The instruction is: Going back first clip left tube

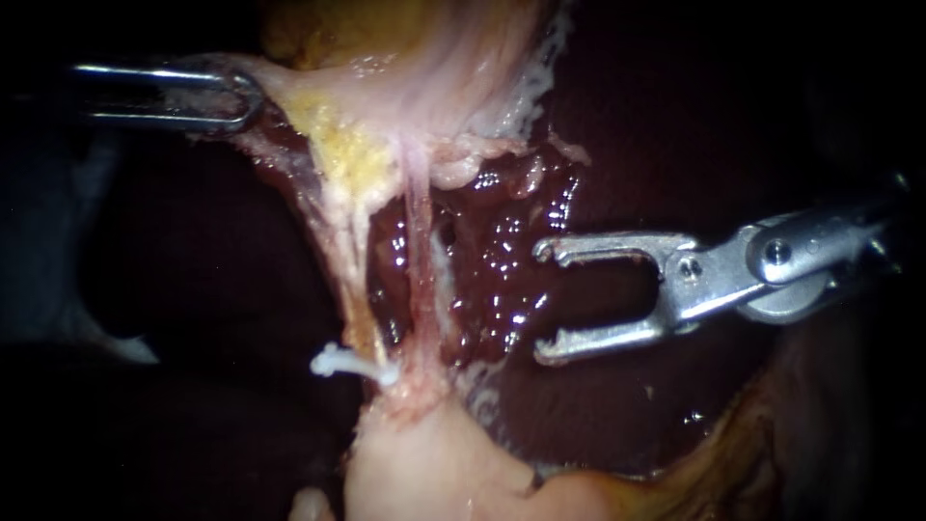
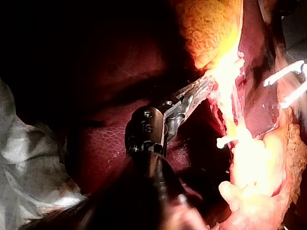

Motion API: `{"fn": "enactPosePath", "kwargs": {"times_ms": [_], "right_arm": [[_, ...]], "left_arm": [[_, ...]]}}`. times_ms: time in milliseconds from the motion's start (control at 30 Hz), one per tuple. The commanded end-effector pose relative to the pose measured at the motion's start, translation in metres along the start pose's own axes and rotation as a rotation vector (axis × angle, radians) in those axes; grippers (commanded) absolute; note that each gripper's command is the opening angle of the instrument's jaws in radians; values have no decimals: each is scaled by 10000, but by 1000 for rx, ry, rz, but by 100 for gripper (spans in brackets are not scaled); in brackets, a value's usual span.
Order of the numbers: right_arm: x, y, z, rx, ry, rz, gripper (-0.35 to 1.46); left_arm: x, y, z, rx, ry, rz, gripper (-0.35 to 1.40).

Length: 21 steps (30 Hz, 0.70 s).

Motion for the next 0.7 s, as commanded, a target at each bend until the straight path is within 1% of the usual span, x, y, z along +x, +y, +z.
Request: {"fn": "enactPosePath", "kwargs": {"times_ms": [33, 133, 333, 533, 700], "right_arm": [[0, 0, 0, 0, 0, 0, 50], [0, 0, 0, 0, 0, 0, 50], [0, -1, -1, 1, 0, 0, 50], [0, -1, -2, 1, 0, 0, 50], [0, -2, -2, 2, 0, 0, 50]], "left_arm": [[-2, 0, 5, -1, -1, 1, -35], [-11, -1, 20, -7, -2, 7, -35], [-24, -8, 37, -9, -1, 22, -35], [-27, -15, 39, -10, -2, 26, -35], [-25, -15, 37, -12, -3, 25, -35]]}}
